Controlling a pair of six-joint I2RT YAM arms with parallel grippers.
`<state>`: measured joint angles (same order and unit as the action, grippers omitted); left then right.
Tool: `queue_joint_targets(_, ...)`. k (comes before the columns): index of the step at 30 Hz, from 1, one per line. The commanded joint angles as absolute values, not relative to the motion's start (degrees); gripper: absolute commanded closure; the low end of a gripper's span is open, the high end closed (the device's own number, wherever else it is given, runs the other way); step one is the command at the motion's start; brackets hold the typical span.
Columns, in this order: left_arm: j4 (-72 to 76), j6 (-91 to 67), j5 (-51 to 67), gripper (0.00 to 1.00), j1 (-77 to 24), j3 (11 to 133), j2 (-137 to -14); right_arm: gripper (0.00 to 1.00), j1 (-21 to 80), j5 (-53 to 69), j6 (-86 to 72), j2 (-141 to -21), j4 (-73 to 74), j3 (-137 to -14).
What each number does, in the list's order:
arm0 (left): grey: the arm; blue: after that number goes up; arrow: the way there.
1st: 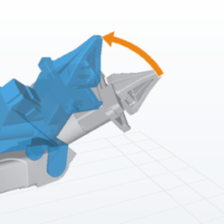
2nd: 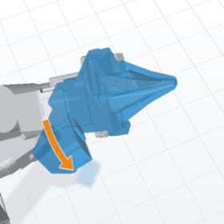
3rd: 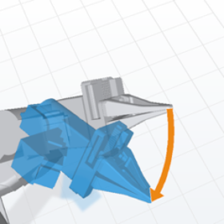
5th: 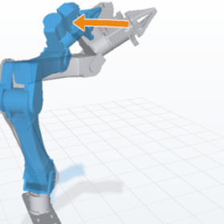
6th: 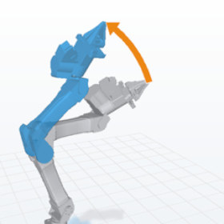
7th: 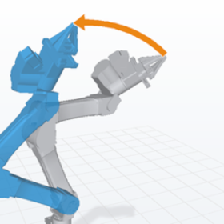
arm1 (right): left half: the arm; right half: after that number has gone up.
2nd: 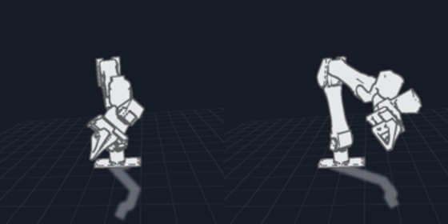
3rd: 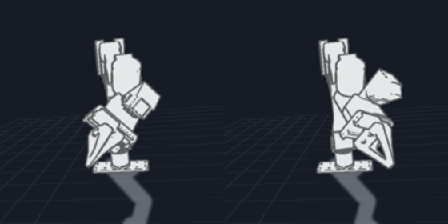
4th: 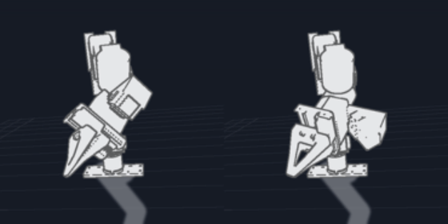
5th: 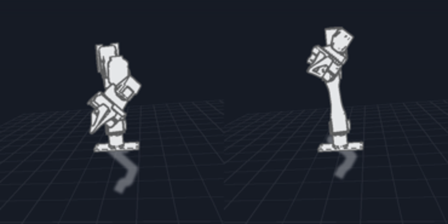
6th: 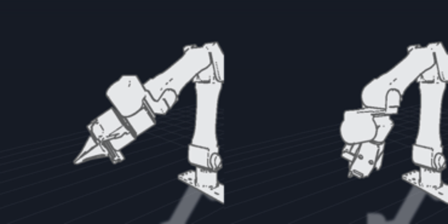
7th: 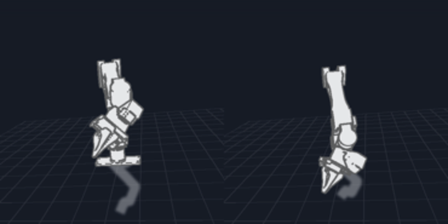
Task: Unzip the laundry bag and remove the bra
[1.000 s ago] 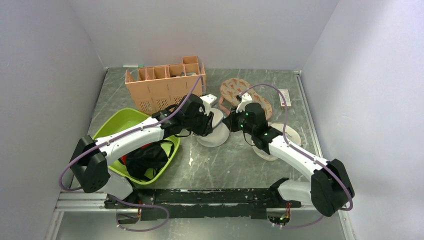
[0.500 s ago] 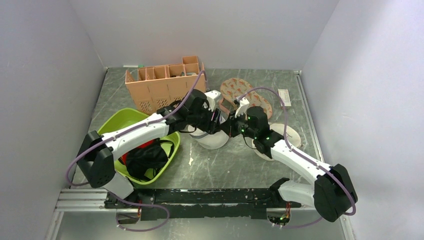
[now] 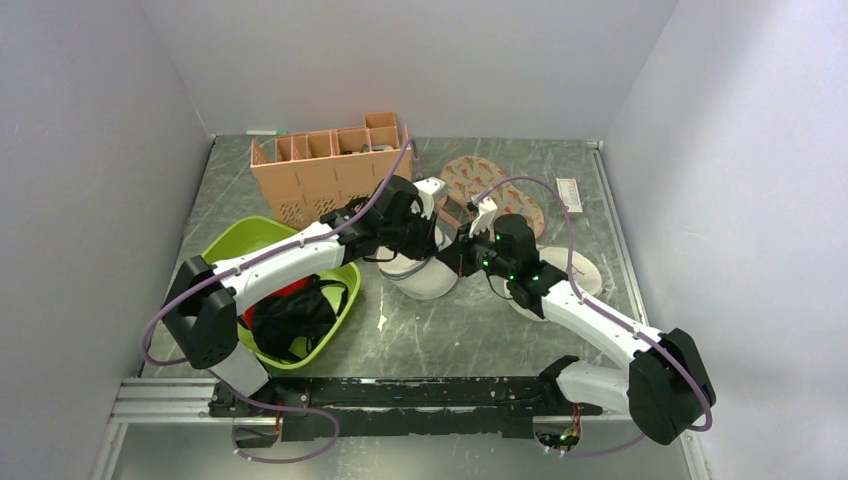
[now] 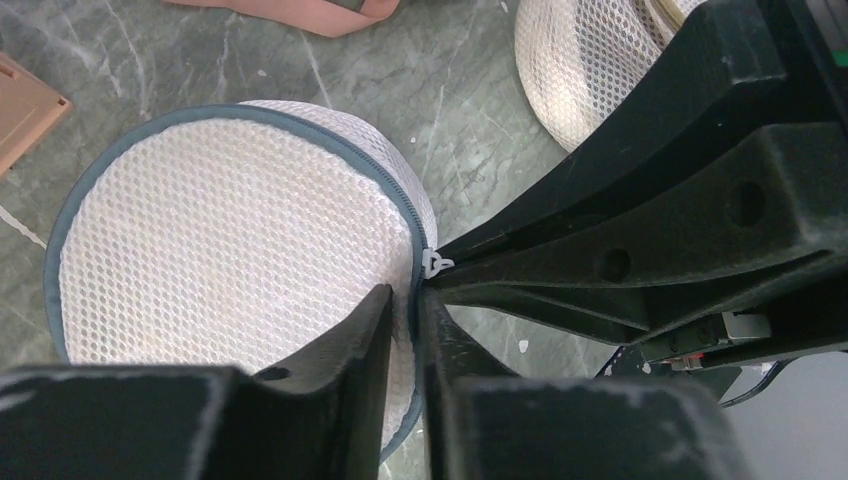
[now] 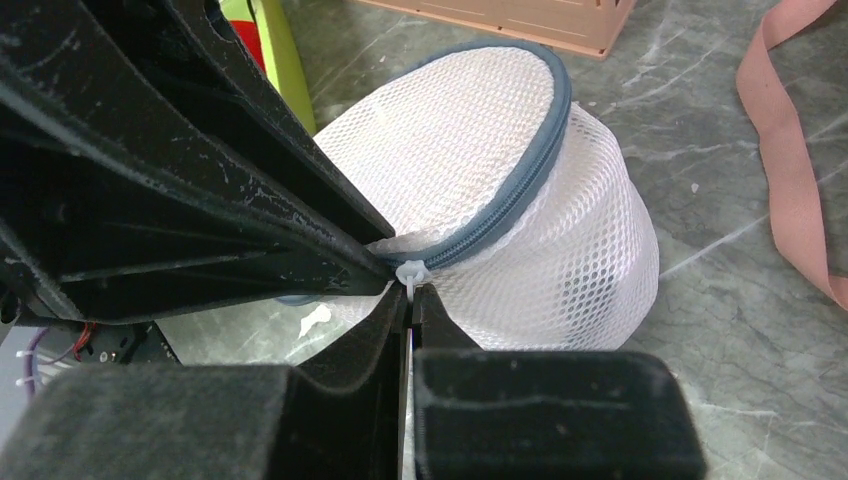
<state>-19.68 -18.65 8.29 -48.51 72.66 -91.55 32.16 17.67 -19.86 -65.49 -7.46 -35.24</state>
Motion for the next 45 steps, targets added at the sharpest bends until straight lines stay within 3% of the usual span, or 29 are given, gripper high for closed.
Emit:
queue_joint_targets(1, -19.04, -18.10, 7.87, 0.80, -48.25, 71.72, -90.97, 1.00, 32.43, 18.07, -19.07, -65.16, -8.83, -36.24)
queue_joint_targets(7, -20.05, -17.29, 7.01, 0.93, -48.22, 69.94, -89.61, 1.00, 32.35, 15.64, -20.35, -65.95, -9.24, -36.24)
queue_joint_targets(16, -22.01, -17.11, 5.13, 0.93, -48.23, 67.02, -85.92, 1.00, 29.07, 9.60, -22.22, -70.33, -7.60, -37.46)
queue_joint_targets(28, -23.70, -17.92, 2.88, 0.93, -48.20, 64.15, -83.36, 1.00, 21.62, 24.48, -20.43, -74.86, -9.89, -38.88)
queue_joint_targets(30, -24.06, -18.22, 2.59, 0.86, -48.24, 64.49, -83.48, 1.00, 21.62, 27.12, -20.98, -74.26, -11.74, -37.74)
queue_joint_targets(32, -24.34, -18.28, 2.83, 0.69, -48.20, 65.12, -83.58, 1.00, 21.73, 29.09, -21.52, -73.23, -12.98, -36.32)
queue_joint_targets(39, -22.58, -18.19, 5.51, 0.35, -48.24, 67.67, -84.06, 1.00, 23.29, 32.44, -21.76, -68.85, -13.36, -34.23)
queue_joint_targets(42, -21.64, -18.06, 6.29, 0.30, -48.25, 68.92, -85.47, 1.00, 24.06, 32.56, -22.12, -67.13, -13.26, -33.72)
queue_joint_targets(45, -21.83, -18.06, 7.13, 0.31, -48.23, 70.71, -87.72, 1.00, 24.73, 32.87, -22.45, -66.39, -13.40, -33.41)
